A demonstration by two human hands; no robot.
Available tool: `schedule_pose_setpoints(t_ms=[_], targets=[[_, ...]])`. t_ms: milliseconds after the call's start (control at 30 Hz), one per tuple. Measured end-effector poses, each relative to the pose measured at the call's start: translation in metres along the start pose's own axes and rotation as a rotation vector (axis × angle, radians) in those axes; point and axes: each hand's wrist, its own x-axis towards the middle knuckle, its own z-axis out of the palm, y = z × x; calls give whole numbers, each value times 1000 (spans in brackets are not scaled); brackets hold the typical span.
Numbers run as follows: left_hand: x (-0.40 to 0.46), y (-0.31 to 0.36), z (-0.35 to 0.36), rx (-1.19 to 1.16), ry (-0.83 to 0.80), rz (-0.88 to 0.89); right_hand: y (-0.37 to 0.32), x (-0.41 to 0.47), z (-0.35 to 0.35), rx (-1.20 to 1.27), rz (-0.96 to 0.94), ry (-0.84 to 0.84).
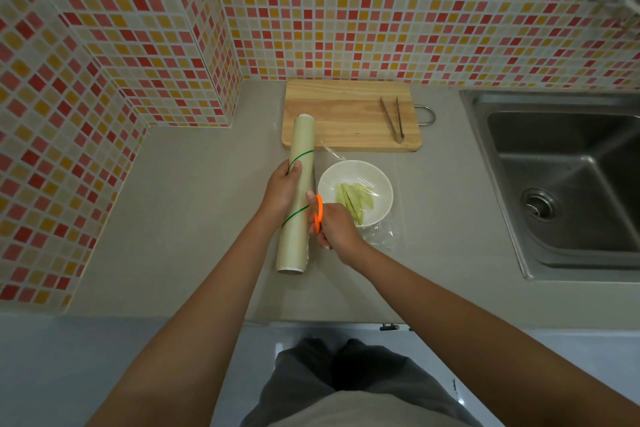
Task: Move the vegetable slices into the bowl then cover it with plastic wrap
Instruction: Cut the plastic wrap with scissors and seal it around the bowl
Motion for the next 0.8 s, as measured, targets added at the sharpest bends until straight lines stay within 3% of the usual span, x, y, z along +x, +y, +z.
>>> schedule_pose_setpoints(t_ms=[800], targets=[[-1, 2, 0, -6, -21, 11, -31, 35, -5, -22, 22, 47]])
